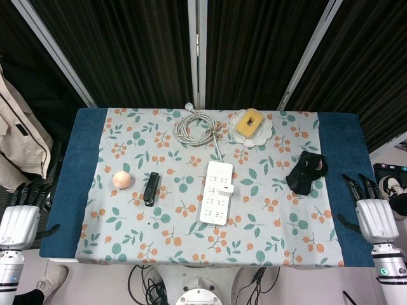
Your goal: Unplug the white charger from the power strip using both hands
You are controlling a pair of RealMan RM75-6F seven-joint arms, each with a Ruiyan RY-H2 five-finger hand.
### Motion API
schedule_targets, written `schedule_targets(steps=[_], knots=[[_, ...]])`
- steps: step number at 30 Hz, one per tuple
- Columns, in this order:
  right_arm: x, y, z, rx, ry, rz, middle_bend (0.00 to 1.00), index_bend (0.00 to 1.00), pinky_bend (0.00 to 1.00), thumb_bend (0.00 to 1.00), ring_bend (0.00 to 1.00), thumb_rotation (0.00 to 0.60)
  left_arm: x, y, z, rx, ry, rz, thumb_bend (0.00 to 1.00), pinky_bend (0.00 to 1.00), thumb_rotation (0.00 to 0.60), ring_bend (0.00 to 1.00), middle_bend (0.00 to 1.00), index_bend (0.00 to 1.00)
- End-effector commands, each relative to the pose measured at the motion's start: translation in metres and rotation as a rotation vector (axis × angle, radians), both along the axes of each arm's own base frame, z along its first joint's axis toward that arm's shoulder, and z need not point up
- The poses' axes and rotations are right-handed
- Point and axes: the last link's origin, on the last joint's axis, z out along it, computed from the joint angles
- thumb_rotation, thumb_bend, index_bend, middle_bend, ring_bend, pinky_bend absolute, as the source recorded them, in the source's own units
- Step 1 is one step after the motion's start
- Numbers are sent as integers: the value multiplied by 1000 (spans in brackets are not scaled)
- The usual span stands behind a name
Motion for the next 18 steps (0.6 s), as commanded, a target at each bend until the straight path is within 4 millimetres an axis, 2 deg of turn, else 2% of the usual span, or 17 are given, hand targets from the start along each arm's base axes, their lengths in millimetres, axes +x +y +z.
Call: schedule_targets(steps=[1, 10, 18], knots=[[0, -1, 0, -4, -3, -2, 172, 0, 111, 116, 23, 600, 0, 0, -1, 1, -1, 1, 11, 20, 600, 36, 144, 153], [0, 0, 0, -5, -8, 6, 174, 0, 111, 116, 23, 600, 5, 0, -1, 3, -2, -18, 10, 20, 600, 36, 144, 153], [7, 0, 1, 14, -35, 54, 190, 0, 141, 116, 53, 600, 18, 2, -3, -18, 4, -102, 11, 38, 600, 38, 152, 159]])
